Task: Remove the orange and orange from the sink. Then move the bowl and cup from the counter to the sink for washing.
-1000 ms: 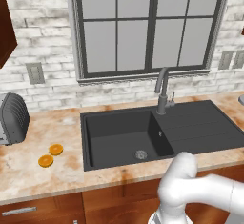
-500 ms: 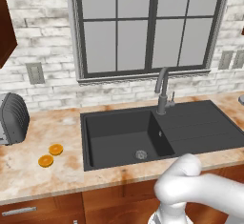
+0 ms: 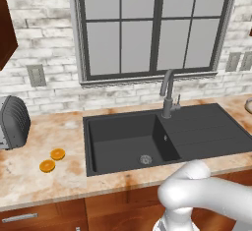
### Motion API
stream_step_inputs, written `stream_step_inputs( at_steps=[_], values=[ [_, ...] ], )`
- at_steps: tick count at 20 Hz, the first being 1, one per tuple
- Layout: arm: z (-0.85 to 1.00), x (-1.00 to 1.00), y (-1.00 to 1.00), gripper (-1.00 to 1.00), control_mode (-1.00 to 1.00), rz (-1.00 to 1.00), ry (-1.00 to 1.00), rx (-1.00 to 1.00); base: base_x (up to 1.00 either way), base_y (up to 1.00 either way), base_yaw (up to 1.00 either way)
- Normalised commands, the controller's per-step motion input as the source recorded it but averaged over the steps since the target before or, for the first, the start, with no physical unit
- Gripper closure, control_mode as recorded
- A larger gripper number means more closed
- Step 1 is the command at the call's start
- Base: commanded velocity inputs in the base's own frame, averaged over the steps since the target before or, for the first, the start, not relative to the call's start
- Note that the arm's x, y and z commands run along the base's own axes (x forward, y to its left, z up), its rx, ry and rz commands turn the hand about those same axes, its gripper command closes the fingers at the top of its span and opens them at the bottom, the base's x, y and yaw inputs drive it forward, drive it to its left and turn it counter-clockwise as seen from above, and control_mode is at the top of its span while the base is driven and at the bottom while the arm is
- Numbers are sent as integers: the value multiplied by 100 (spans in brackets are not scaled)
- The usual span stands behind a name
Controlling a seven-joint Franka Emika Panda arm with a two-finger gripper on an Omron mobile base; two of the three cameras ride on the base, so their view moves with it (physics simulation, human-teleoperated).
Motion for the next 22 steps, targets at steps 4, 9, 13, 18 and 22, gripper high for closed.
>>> stream_step_inputs(
  at_steps=[4, 9, 13, 18, 22],
  values=[
    [28, -29, 20, 100, -100, 15, 0, 4, 0, 0, 0],
    [24, -28, 24, 100, -100, 13, 3, 1, 0, 0, 0],
    [23, -27, 29, 100, -100, 10, 0, 0, 0, 0, 0],
    [19, -21, 35, 100, -100, 7, 2, 0, 0, 0, 0],
    [18, -23, 37, 100, -100, 6, 1, 0, 0, 0, 0]
  ],
)
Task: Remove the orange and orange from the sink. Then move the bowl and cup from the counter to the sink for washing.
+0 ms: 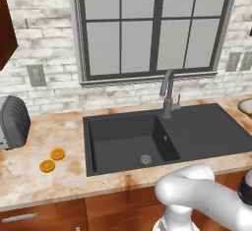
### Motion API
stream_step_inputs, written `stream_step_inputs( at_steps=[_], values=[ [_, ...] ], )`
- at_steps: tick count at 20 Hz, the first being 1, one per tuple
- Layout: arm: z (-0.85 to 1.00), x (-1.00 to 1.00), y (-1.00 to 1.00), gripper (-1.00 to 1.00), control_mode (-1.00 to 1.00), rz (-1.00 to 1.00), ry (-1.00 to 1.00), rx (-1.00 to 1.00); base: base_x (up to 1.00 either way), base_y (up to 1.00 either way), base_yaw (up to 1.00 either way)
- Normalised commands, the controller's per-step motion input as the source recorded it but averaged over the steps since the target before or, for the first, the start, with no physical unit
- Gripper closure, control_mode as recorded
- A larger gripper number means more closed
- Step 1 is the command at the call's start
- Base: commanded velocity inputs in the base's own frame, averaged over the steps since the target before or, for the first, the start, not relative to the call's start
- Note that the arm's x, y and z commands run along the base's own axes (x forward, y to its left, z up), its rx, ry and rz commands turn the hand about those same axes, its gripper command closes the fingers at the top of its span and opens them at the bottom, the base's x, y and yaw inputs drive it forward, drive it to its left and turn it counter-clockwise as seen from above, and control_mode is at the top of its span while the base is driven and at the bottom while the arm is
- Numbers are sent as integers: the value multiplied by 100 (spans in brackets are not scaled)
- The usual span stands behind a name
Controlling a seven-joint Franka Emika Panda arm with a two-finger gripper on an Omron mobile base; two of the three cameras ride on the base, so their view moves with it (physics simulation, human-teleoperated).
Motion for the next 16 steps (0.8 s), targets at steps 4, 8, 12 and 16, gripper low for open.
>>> stream_step_inputs(
  at_steps=[4, 8, 12, 16],
  values=[
    [14, -24, 42, 100, -100, 8, 1, 0, 0, 0, 0],
    [10, -27, 42, 100, -100, 8, 0, 1, 0, 0, 0],
    [8, -28, 45, 100, -100, 9, 0, 2, 0, 0, 0],
    [7, -21, 46, 100, -100, 15, 0, 4, 0, 0, 0]
  ],
)
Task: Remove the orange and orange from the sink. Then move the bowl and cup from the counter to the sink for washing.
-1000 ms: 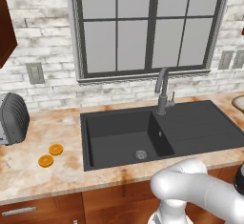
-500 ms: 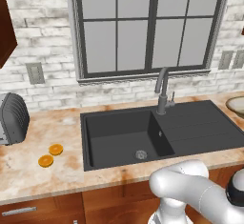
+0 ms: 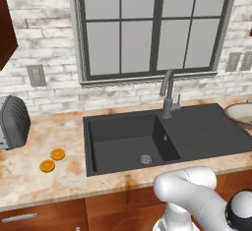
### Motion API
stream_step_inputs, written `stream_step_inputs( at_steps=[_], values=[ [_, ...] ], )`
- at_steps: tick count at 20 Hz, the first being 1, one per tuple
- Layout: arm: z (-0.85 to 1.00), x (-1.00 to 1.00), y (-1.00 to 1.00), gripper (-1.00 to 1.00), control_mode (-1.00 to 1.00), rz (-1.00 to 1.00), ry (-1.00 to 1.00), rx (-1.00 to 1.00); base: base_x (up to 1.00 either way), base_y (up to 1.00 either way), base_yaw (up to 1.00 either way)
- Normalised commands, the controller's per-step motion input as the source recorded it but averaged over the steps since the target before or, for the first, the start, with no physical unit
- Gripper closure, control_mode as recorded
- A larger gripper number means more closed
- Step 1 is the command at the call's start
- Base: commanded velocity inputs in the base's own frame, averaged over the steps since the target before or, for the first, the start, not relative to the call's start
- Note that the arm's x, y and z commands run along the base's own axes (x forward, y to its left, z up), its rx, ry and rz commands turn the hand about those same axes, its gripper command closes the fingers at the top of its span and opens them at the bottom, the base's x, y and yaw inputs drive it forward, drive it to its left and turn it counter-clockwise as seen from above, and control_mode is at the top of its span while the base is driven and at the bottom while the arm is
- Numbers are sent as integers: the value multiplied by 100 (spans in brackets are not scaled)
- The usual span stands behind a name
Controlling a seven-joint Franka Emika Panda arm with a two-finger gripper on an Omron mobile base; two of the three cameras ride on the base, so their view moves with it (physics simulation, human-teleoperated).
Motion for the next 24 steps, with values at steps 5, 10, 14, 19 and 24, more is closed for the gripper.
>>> stream_step_inputs(
  at_steps=[5, 10, 14, 19, 24],
  values=[
    [2, -13, 53, 100, -100, 18, 0, 1, 0, 0, 0],
    [0, -6, 57, 100, -100, 19, 0, 0, 0, 0, 0],
    [0, 0, 59, 100, -100, 21, 0, 0, 0, 0, 0],
    [0, 1, 59, 100, -100, 21, 0, 0, 0, 0, 0],
    [1, 5, 58, 100, -100, 19, 0, 0, 0, 0, 0]
  ],
)
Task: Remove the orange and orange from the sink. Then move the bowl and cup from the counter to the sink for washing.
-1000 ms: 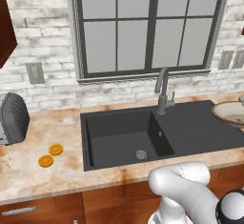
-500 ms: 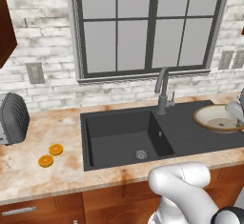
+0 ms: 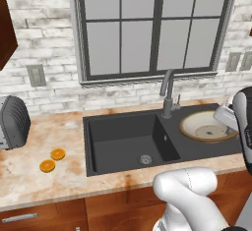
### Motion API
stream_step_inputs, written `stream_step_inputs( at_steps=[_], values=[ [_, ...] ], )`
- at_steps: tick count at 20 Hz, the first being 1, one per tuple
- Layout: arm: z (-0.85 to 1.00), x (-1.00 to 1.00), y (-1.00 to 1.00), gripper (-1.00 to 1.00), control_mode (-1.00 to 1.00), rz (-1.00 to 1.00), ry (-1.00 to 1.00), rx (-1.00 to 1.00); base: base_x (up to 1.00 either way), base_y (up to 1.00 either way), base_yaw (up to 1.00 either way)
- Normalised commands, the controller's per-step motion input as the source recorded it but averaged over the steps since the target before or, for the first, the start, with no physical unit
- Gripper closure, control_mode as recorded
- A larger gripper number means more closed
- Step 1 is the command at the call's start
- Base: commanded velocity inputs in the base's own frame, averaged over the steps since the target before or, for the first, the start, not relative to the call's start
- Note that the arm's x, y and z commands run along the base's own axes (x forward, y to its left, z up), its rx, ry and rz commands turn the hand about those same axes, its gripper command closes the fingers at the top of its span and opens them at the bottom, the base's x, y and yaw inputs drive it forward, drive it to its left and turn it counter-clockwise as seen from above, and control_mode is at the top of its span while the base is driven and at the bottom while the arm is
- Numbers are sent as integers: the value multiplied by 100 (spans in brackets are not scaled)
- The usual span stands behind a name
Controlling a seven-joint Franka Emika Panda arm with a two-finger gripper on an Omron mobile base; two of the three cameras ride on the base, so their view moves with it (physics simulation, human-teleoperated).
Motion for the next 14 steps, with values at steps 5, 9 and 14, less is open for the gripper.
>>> stream_step_inputs(
  at_steps=[5, 9, 14],
  values=[
    [0, 6, 56, 100, -100, 18, 0, 0, 0, 0, 0],
    [0, 8, 57, 100, -100, 15, 0, 1, 0, 0, 0],
    [0, 18, 54, 100, -100, 8, 0, 2, 0, 0, 0]
  ],
)
